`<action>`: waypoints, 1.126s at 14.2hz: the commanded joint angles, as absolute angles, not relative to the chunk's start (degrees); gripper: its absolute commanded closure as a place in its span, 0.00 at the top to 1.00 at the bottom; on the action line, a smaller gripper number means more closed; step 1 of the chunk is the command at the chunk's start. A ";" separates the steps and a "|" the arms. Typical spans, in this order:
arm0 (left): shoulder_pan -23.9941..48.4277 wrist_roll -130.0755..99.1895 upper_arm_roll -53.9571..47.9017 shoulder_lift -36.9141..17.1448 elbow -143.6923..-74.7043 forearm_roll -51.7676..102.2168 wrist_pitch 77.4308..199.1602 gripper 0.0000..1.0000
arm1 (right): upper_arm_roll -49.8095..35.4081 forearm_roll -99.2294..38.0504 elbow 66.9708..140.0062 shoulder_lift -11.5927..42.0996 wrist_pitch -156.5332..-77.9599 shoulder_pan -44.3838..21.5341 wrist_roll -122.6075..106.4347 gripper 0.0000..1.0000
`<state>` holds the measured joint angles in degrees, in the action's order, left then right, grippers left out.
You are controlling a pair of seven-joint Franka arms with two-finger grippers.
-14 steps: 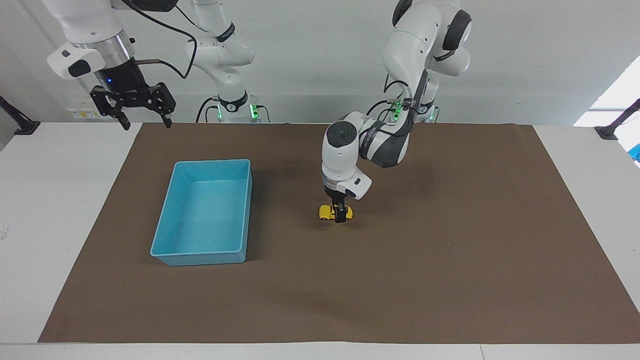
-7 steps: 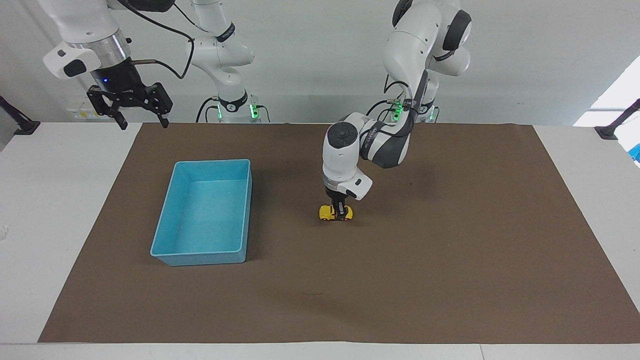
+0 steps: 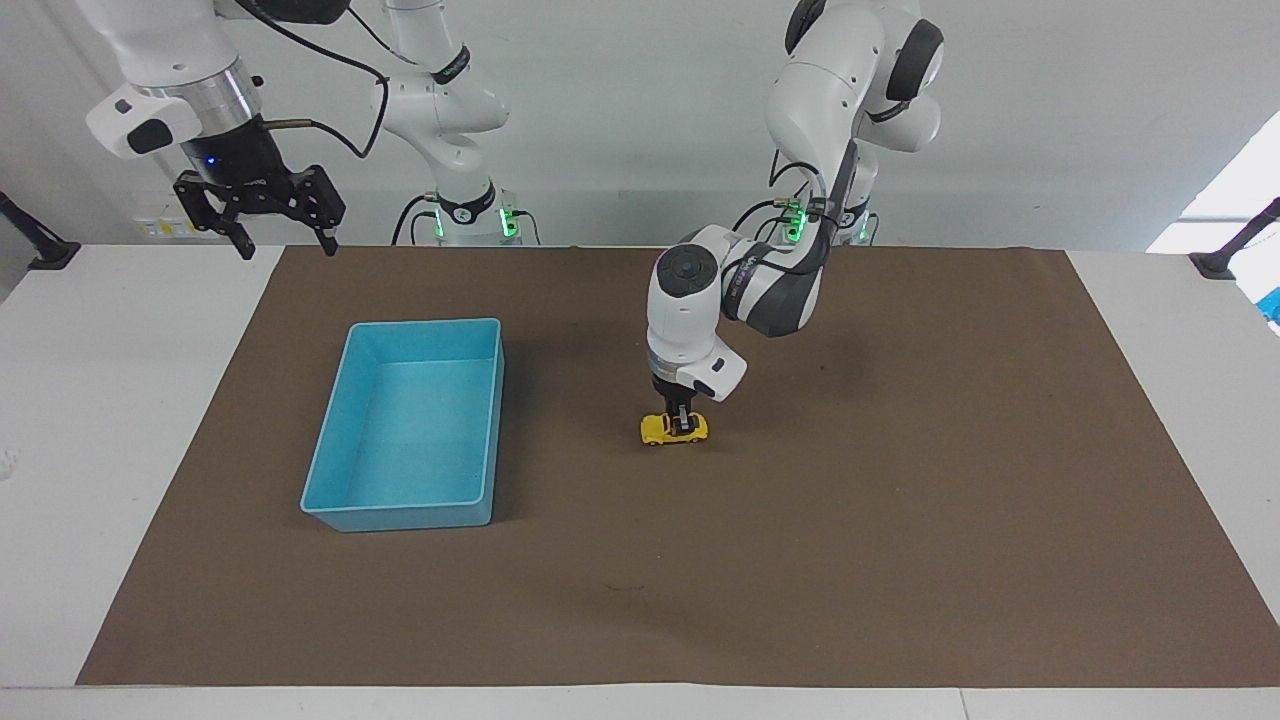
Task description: Wind up and store yellow beetle car
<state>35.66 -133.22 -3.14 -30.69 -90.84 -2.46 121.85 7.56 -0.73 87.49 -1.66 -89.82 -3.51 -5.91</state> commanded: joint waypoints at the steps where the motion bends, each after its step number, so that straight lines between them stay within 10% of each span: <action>1: 35.07 -131.31 -2.64 -29.80 -94.13 -3.78 122.96 0.32 | 7.82 -0.53 88.24 -2.29 -89.30 -3.69 -4.83 1.00; 16: 29.80 -122.26 -1.85 -26.98 -101.16 -4.13 121.82 0.34 | 7.91 -0.53 88.24 -2.29 -89.30 -3.69 -4.83 1.00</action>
